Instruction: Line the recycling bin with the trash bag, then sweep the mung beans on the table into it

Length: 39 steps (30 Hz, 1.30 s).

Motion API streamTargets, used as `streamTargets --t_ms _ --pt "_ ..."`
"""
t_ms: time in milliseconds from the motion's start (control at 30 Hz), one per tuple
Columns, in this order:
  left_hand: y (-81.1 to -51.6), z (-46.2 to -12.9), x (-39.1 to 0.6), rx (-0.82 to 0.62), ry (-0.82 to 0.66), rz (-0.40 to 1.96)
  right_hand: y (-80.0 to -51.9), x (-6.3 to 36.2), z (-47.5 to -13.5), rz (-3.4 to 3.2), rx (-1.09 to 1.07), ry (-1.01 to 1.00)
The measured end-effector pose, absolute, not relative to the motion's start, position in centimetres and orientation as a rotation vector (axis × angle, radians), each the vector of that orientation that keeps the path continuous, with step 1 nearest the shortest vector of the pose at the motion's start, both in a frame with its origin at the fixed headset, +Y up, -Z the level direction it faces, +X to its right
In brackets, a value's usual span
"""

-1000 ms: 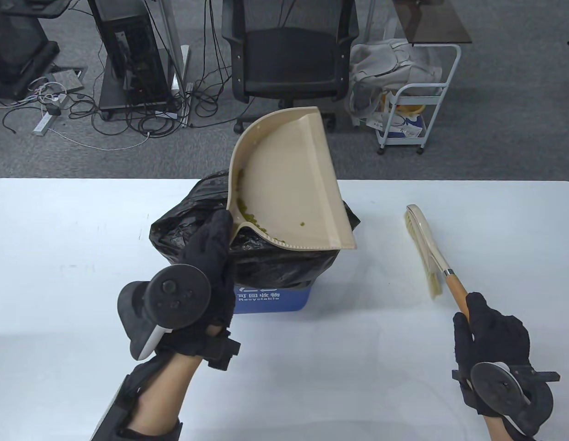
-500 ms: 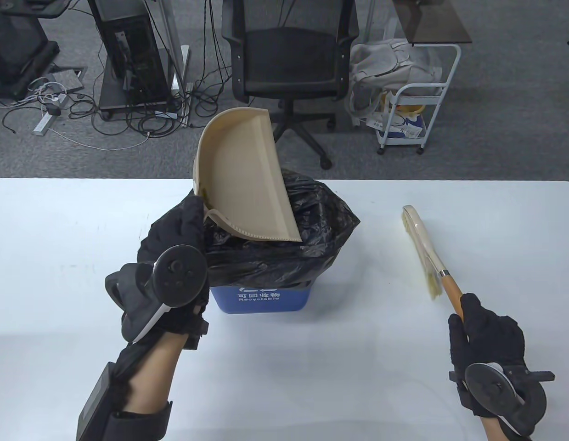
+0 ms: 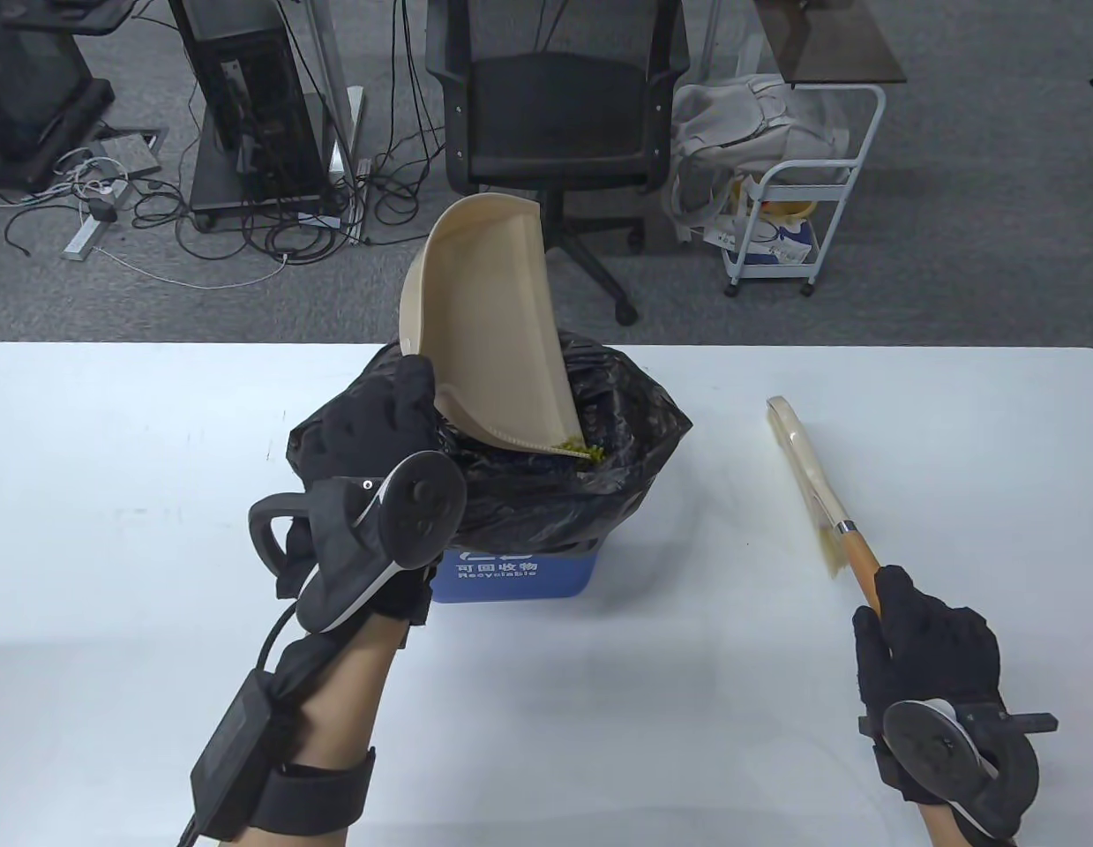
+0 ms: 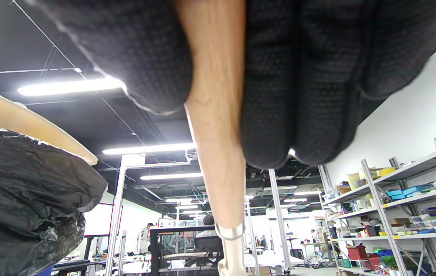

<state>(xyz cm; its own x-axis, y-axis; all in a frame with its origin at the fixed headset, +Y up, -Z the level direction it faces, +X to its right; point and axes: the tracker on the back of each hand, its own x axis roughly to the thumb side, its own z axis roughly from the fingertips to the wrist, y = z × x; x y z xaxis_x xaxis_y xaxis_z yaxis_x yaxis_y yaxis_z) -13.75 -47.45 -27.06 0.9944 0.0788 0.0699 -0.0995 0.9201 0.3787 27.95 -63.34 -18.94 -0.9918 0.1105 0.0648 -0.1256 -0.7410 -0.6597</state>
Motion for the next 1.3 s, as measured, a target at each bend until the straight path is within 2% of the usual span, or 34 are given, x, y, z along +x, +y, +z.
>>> streamTargets --t_ms 500,900,1300 --pt "-45.1 -26.0 -11.1 0.47 -0.069 -0.123 -63.4 27.9 -18.9 2.818 0.036 -1.07" --pt "-44.5 -24.7 -9.0 0.537 -0.105 -0.3 -63.4 27.7 -18.8 2.826 0.04 -1.071" --pt "-46.2 -23.6 -5.8 0.585 -0.162 -0.544 -63.5 27.5 -18.8 2.832 0.046 -1.071"
